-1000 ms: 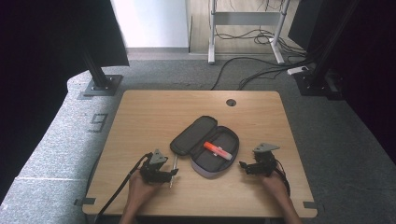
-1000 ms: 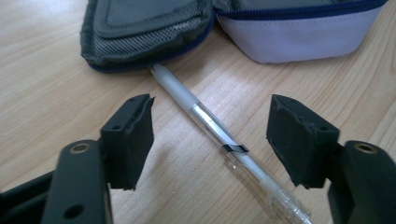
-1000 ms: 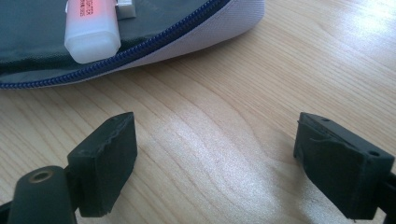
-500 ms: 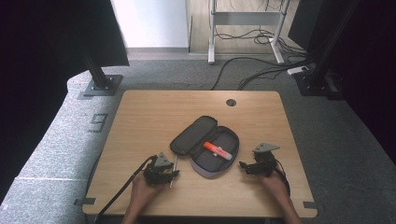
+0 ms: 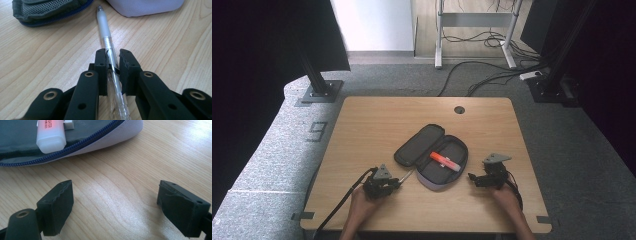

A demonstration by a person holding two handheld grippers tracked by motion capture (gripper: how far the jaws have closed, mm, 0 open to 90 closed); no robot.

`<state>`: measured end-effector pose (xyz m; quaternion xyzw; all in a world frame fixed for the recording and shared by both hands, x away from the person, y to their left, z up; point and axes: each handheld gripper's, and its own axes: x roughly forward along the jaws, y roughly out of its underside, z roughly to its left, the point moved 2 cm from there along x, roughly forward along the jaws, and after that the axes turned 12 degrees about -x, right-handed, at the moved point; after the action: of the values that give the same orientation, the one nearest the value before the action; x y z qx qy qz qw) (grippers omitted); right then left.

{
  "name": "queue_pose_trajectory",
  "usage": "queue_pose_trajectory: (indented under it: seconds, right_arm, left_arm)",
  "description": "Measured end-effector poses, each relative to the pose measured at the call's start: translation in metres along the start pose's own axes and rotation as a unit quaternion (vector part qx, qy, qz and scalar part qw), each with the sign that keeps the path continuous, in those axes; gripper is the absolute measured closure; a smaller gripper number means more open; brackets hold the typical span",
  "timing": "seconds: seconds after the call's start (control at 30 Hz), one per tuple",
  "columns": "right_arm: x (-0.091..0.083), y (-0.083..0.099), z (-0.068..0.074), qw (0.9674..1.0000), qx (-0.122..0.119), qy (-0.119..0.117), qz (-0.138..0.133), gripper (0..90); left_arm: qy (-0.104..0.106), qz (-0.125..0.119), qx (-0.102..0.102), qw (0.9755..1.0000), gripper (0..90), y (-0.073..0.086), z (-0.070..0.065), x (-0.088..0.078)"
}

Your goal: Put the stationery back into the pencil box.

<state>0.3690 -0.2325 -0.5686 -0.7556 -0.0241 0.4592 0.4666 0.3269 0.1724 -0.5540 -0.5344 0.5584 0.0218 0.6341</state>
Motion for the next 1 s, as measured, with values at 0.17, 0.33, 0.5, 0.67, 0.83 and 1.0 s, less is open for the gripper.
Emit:
queue_pose_trajectory:
  seconds: [0.17, 0.33, 0.5, 0.67, 0.83, 1.0]
  right_arm:
    - [0.0, 0.0, 0.0, 1.0, -0.001, -0.001, 0.0, 13.5]
    - [-0.001, 0.001, 0.0, 1.0, -0.001, 0.0, 0.0, 13.5]
    - [-0.001, 0.001, 0.0, 1.0, -0.001, 0.0, 0.0, 13.6]
    - [-0.001, 0.001, 0.0, 1.0, -0.001, 0.0, 0.0, 13.5]
    - [-0.001, 0.001, 0.0, 1.0, -0.002, 0.0, 0.0, 13.5]
    - [-0.001, 0.001, 0.0, 1.0, -0.001, 0.0, 0.0, 13.5]
  left_arm:
    - [0.004, 0.008, 0.009, 0.9999, 77.8, 0.001, -0.002, -0.002]
    - [0.008, 0.01, 0.012, 0.9999, 77.9, 0.002, -0.005, -0.006]
    - [0.012, 0.01, 0.01, 0.9998, 78.0, 0.005, -0.008, -0.012]
    - [0.017, 0.005, 0.009, 0.9998, 78.1, 0.006, -0.011, -0.02]
    - [0.023, -0.02, 0.005, 0.9995, 89.7, 0.004, -0.01, -0.033]
    - [0.026, -0.017, 0.004, 0.9995, 89.7, 0.004, -0.009, -0.036]
